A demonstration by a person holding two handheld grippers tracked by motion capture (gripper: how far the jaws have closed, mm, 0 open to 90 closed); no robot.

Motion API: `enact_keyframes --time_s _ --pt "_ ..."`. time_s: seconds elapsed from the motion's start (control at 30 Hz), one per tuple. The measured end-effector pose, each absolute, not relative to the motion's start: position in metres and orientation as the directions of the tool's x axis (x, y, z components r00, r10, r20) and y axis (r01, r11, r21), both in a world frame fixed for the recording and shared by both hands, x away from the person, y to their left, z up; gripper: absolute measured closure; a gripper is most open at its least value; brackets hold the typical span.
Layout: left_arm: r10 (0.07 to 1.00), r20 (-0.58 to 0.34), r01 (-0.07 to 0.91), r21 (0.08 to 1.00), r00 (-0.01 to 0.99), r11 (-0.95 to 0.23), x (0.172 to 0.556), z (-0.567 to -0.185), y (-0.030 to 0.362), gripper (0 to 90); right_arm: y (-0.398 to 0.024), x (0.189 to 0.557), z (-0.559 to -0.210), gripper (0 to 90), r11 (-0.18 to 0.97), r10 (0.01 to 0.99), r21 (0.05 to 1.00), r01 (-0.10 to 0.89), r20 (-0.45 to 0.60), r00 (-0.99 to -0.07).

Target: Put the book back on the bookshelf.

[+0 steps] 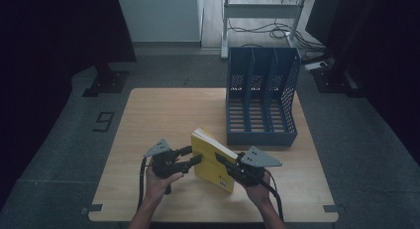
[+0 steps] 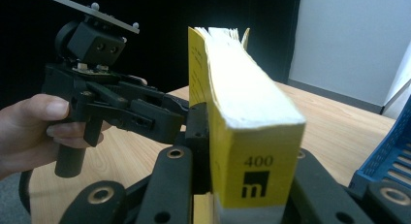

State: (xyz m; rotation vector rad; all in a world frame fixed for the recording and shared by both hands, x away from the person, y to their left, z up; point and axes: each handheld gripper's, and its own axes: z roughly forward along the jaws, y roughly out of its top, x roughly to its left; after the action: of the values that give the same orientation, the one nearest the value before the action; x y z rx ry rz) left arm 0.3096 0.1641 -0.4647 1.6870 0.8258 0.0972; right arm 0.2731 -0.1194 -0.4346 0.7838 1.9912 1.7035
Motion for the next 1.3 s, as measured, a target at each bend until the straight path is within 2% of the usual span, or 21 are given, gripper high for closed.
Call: enact_keyframes --time_s 0.73,1.3 --pt "0.654 -0.307 0.478 0.873 0.691 -0.095 0.302 -0.478 0.178 37.6 -0.126 0.256 -0.421 74.4 0.109 0.684 0.990 0.093 -0.007 -0.730" --pt "0.647 -0.339 0.511 0.855 0.683 -0.091 0.303 -0.486 0.184 37.7 -0.138 0.253 -0.415 74.4 0.080 0.718 0.993 0.084 0.001 -0.696"
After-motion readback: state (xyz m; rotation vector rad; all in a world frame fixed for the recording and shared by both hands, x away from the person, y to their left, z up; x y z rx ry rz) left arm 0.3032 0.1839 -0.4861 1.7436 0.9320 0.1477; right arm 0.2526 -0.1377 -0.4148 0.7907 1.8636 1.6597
